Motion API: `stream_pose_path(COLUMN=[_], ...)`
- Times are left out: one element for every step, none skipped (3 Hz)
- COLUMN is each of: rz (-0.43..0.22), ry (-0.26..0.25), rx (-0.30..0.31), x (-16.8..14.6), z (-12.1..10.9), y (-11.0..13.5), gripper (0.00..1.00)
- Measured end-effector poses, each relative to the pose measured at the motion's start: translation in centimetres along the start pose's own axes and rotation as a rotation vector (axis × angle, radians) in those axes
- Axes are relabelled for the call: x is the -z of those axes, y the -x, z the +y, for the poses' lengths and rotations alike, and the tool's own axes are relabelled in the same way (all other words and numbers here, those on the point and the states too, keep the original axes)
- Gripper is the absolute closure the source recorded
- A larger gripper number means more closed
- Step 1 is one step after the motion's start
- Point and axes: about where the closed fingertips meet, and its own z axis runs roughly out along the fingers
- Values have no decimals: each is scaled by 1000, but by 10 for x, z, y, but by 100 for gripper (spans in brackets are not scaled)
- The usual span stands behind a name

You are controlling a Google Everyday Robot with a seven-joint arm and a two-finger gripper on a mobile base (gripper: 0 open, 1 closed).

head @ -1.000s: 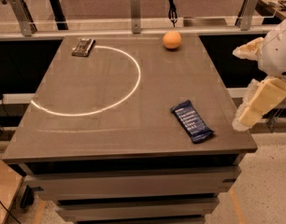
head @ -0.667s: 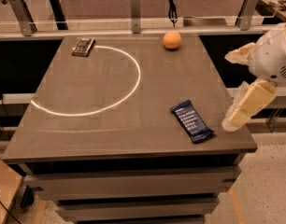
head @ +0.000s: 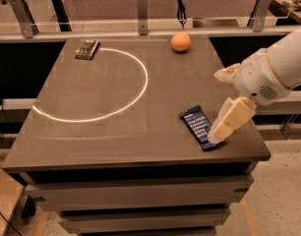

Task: Move rxbar blueberry near rxbar chocolate

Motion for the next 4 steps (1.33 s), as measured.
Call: stream_pose_path(rz=[-24,-28,-8,12], ry=[24,42,51,43], rx=[-24,-48,-81,-125], x=[-28,-47,-63,-69], z=[3,8,9,5], y=[-1,-7,-19,-33], gripper=[0,0,0,4])
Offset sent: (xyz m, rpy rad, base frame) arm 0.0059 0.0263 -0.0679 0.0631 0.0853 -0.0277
